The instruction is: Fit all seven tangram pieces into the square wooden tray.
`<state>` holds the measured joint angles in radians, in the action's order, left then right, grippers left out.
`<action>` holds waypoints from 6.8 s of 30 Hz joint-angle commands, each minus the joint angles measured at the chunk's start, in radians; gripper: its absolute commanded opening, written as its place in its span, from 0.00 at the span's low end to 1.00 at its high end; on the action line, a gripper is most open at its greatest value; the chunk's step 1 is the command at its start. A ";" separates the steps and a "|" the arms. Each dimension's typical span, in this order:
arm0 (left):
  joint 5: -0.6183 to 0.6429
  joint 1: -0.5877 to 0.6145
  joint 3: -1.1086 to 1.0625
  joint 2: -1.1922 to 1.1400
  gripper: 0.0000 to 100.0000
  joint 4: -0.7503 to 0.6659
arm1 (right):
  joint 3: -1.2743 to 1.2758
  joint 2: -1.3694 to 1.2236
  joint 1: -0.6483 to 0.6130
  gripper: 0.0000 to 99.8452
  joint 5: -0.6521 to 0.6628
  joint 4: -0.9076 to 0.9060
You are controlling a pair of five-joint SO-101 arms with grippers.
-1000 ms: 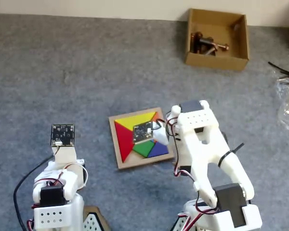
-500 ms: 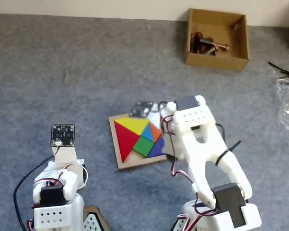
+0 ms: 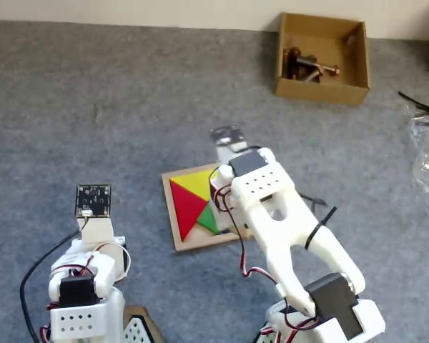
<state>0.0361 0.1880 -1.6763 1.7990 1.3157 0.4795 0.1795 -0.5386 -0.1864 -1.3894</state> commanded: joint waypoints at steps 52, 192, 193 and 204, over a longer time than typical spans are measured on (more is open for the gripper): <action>0.002 0.008 -0.021 -0.007 0.00 0.008 | 0.036 0.042 -0.113 0.01 -0.864 0.197; 0.002 0.008 -0.021 -0.007 0.00 0.008 | 0.093 0.041 0.045 0.01 0.402 0.219; 0.002 0.008 -0.021 -0.007 0.00 0.008 | 0.091 0.041 0.061 0.01 0.405 0.219; 0.002 0.008 -0.021 -0.007 0.00 0.008 | 0.145 0.041 0.082 0.01 0.430 0.334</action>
<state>0.0361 0.1880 -1.6763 1.7990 1.3157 0.6053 0.1795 -0.4726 0.2140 -1.1101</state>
